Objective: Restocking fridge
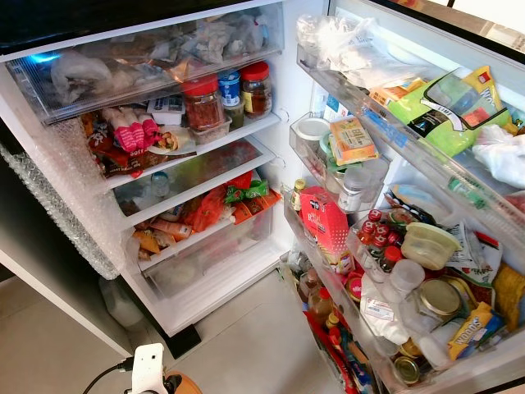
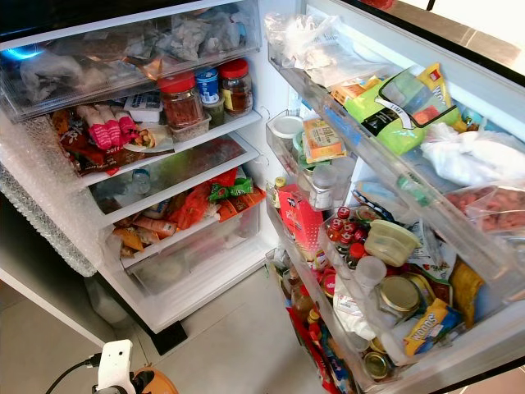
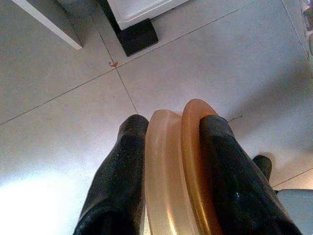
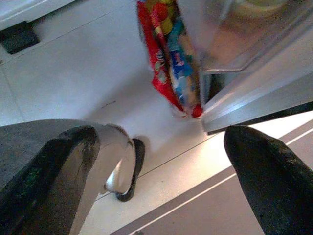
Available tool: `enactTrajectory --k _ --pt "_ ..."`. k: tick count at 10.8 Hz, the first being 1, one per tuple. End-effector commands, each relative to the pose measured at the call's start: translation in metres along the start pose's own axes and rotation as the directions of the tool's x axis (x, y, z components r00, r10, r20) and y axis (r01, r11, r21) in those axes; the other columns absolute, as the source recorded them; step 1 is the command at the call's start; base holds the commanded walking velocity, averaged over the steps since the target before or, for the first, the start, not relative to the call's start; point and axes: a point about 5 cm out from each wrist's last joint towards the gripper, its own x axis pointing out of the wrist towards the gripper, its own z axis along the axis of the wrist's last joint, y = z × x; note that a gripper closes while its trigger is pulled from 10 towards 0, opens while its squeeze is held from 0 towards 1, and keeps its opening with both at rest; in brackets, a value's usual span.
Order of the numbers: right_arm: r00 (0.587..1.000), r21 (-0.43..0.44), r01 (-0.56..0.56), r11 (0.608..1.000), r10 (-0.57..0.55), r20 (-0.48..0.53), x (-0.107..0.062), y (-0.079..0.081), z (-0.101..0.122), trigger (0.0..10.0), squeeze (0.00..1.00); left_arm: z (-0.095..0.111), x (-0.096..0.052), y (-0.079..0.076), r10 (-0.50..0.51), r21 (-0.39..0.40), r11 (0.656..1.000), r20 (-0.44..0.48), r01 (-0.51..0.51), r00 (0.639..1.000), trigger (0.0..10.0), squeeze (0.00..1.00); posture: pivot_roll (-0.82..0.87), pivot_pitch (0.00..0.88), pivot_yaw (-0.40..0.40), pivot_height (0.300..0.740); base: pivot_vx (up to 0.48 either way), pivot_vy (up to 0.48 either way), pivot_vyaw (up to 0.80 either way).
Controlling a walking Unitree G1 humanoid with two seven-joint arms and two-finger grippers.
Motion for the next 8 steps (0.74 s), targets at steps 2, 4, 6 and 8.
enactTrajectory --k 2,4,6,8 --pt "1.000 -0.010 0.031 0.999 -0.031 0.005 -0.003 -0.003 -0.003 10.0 0.00 -0.008 -0.002 0.004 0.010 0.021 1.000 -0.032 -0.010 0.999 10.0 0.00 -0.05 0.056 0.018 0.740 0.000 0.000 0.00" --pt "0.997 -0.025 0.077 0.997 -0.077 0.014 -0.004 -0.005 -0.002 10.0 0.00 -0.008 -0.002 0.004 0.011 0.023 1.000 -0.032 -0.010 0.999 10.0 0.00 -0.04 0.052 0.021 0.740 0.000 0.000 0.00" --pt "0.993 -0.037 0.117 0.992 -0.117 0.016 -0.005 -0.007 -0.003 10.0 0.00 -0.008 -0.002 0.004 0.013 0.024 1.000 -0.032 -0.012 0.999 10.0 0.00 -0.04 0.050 0.020 0.740 0.000 0.000 0.00" --pt "0.973 -0.021 0.225 0.974 -0.224 0.055 -0.008 -0.013 -0.001 10.0 0.00 -0.008 -0.002 0.004 0.015 0.030 0.999 -0.031 -0.015 0.999 10.0 0.00 -0.05 0.051 0.021 0.740 0.000 0.000 0.00"
